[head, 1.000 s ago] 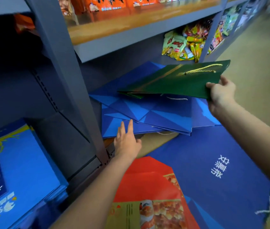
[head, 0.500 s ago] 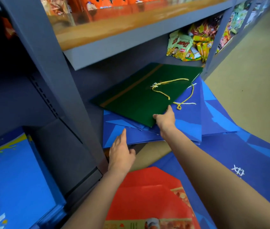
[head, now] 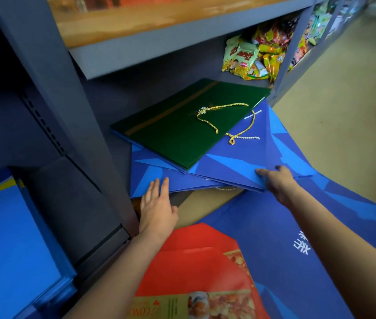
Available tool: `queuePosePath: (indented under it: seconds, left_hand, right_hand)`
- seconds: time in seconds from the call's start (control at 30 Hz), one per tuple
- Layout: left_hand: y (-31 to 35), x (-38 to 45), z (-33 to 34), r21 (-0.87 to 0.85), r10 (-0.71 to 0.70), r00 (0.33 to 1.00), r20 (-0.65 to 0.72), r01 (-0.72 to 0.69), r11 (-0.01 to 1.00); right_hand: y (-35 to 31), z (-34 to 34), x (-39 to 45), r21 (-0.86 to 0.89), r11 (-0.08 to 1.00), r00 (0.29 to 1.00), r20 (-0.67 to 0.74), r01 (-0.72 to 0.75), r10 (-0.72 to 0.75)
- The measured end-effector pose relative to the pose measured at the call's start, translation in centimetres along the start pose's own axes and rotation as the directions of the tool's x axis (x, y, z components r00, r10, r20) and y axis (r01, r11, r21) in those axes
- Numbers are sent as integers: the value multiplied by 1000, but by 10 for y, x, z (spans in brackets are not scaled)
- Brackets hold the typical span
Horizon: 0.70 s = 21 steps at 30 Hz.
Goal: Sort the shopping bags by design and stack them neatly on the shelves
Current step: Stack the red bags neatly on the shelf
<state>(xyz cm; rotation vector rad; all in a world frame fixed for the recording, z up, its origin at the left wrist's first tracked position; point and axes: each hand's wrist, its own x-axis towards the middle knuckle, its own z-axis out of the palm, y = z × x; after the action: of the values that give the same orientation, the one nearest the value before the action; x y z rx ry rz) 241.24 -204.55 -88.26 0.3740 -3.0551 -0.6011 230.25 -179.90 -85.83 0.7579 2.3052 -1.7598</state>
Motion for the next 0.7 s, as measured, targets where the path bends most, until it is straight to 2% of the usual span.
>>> queuePosePath:
  seconds: [0.07,0.17,0.23,0.33,0.4,0.57,0.7]
  left_hand:
    - [-1,0,-2,22,8,1000,26,-9,1000]
    - [-2,0,-6,51,20,997,79,-24,998]
    - [0,0,-9,47,16,994,109,-22,999]
    - [5,0,-16,-31,-5,989,147,10,999]
    - [8,0,-21,-84,-16,986,167,30,996]
    - [10,-2,-30,-84,-29,970,241,51,995]
    - [12,-2,-31,-55,-36,976,215,49,997]
  right_hand:
    - [-3,4,-6,83,996,996,93,-22,14]
    - [-27,12,-16,200,980,986,156,22,-54]
    - [-47,10,-16,307,948,982,130,90,-135]
    - [-69,0,-15,363,907,965,63,215,-254]
    - [-71,-3,-19,358,893,955,13,274,-298]
    - [-60,-7,-38,201,870,893,-108,450,-437]
    - [-68,-49,-51,155,841,852,-177,519,-493]
